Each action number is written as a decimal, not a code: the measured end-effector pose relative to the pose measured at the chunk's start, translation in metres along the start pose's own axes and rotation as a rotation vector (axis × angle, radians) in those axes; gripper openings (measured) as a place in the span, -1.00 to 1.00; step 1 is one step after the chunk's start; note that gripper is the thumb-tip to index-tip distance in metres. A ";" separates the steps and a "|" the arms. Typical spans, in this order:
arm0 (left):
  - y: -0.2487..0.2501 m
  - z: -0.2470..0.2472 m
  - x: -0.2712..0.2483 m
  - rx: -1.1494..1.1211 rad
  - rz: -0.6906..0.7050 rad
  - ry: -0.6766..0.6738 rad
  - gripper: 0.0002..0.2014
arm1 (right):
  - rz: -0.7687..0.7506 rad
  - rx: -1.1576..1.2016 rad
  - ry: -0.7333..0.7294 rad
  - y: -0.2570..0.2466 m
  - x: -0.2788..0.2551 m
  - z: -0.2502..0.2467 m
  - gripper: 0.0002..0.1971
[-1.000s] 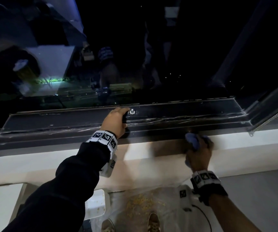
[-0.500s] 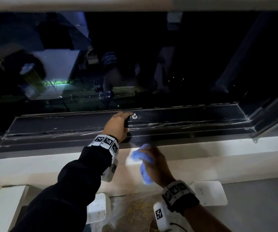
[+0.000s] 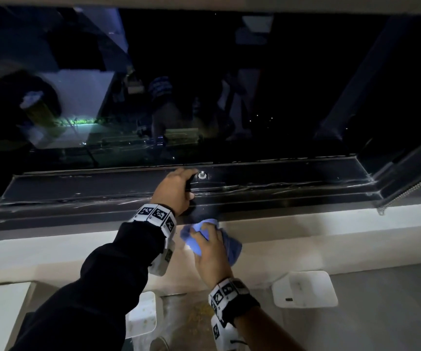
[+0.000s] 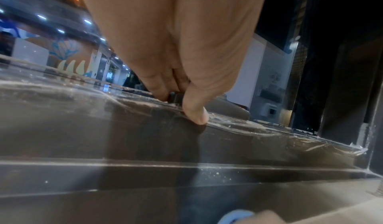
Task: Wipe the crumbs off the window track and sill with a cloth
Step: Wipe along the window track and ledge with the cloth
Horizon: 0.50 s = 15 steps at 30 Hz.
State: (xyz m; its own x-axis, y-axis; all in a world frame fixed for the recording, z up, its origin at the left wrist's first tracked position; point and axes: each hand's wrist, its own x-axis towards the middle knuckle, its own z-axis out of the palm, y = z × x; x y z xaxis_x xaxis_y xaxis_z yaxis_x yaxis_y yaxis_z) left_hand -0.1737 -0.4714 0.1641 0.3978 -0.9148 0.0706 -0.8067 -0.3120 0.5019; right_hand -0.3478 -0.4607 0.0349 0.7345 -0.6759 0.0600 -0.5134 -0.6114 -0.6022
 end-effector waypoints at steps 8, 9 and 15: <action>-0.001 0.001 0.000 0.013 -0.011 0.012 -0.35 | 0.151 0.425 0.086 0.022 -0.024 -0.080 -0.83; -0.001 0.002 -0.001 0.012 -0.009 0.012 -0.35 | 0.260 0.395 0.241 0.037 -0.024 -0.088 -0.83; 0.001 0.002 0.001 0.025 -0.008 0.008 -0.34 | 0.405 -0.031 0.559 0.085 0.005 -0.076 -0.79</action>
State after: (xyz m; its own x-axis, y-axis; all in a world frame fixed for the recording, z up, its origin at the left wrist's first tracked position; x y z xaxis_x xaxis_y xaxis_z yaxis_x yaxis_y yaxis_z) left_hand -0.1754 -0.4728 0.1628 0.4074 -0.9103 0.0739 -0.8141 -0.3253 0.4810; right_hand -0.4217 -0.5479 0.0444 0.1478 -0.9591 0.2415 -0.7172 -0.2721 -0.6415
